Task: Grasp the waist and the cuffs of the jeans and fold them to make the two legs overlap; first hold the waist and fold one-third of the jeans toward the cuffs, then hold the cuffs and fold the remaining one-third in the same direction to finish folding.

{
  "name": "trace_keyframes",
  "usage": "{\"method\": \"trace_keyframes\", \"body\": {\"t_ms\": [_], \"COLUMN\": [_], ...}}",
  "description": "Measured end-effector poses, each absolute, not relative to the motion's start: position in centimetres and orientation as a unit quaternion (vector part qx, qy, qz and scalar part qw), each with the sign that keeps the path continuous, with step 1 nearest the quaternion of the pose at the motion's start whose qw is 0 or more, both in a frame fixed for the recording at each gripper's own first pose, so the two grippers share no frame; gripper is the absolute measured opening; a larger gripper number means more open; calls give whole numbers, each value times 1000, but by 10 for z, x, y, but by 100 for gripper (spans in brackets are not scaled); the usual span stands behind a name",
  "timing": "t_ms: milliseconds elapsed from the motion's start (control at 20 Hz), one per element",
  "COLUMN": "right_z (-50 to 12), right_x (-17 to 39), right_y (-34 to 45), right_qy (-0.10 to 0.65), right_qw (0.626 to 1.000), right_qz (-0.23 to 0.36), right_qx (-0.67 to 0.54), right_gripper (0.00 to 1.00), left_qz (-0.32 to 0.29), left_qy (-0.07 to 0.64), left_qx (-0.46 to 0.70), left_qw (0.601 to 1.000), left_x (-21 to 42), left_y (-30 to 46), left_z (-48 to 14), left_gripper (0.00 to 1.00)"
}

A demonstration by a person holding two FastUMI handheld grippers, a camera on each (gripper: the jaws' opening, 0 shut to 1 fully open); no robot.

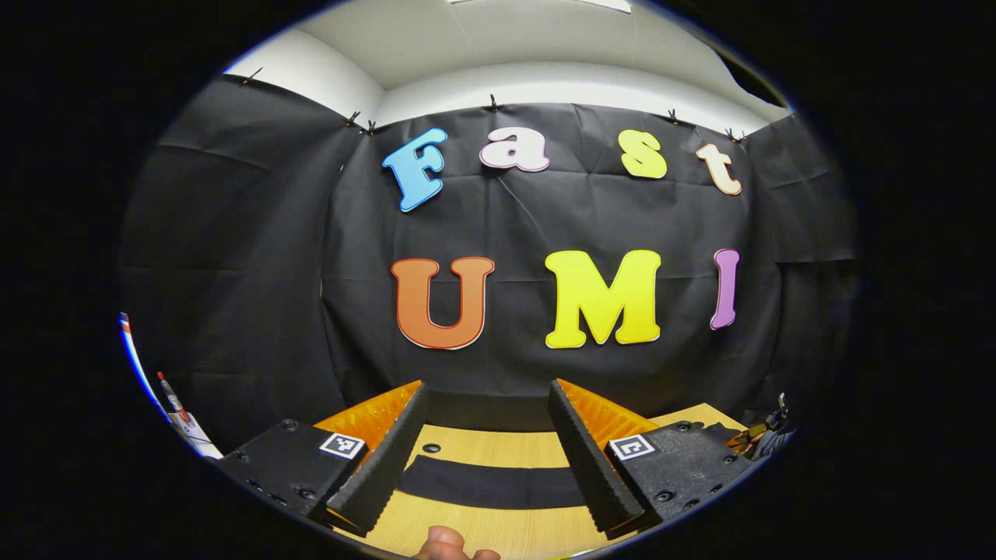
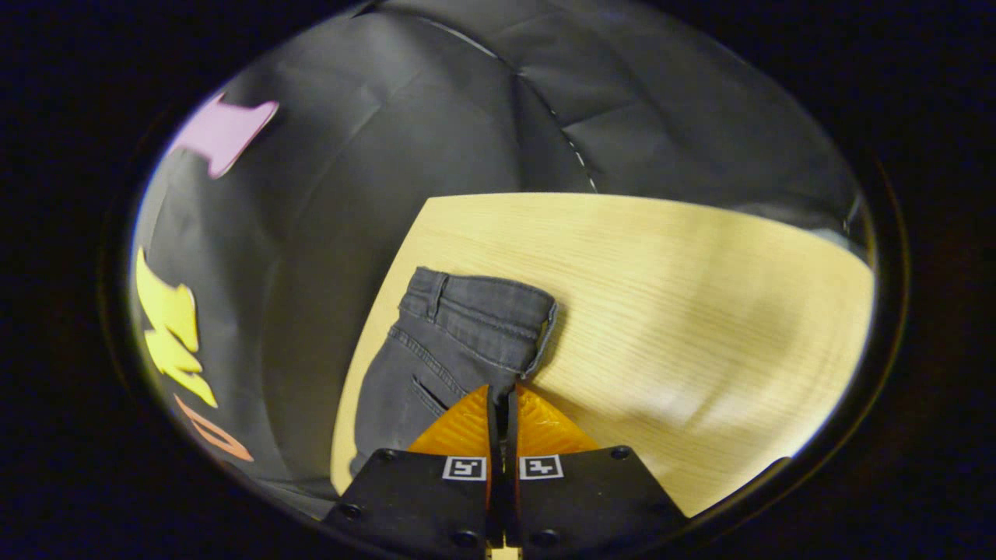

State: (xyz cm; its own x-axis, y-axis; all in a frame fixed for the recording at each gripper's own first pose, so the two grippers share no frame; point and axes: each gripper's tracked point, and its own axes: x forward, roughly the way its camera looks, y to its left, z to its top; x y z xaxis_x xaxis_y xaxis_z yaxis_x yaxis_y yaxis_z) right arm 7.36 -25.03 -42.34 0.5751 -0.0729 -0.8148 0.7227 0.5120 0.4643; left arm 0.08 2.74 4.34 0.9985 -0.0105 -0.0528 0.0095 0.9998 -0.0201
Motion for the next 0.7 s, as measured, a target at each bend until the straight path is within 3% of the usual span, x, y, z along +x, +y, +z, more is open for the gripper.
{"method": "trace_keyframes", "body": {"t_ms": [350, 700], "right_z": [-354, -286], "right_x": [99, 110], "right_y": [-225, -180], "right_qy": [363, 333], "right_qw": [880, 927], "right_qz": [-184, -119], "right_qx": [243, 125], "right_gripper": [1, 1], "left_qz": [-7, 1], "left_qy": [27, 32], "left_qx": [-18, -25], "left_qw": [999, 999], "left_x": [5, 1], "left_y": [31, 42], "left_z": [42, 36], "left_gripper": [98, 98]}}
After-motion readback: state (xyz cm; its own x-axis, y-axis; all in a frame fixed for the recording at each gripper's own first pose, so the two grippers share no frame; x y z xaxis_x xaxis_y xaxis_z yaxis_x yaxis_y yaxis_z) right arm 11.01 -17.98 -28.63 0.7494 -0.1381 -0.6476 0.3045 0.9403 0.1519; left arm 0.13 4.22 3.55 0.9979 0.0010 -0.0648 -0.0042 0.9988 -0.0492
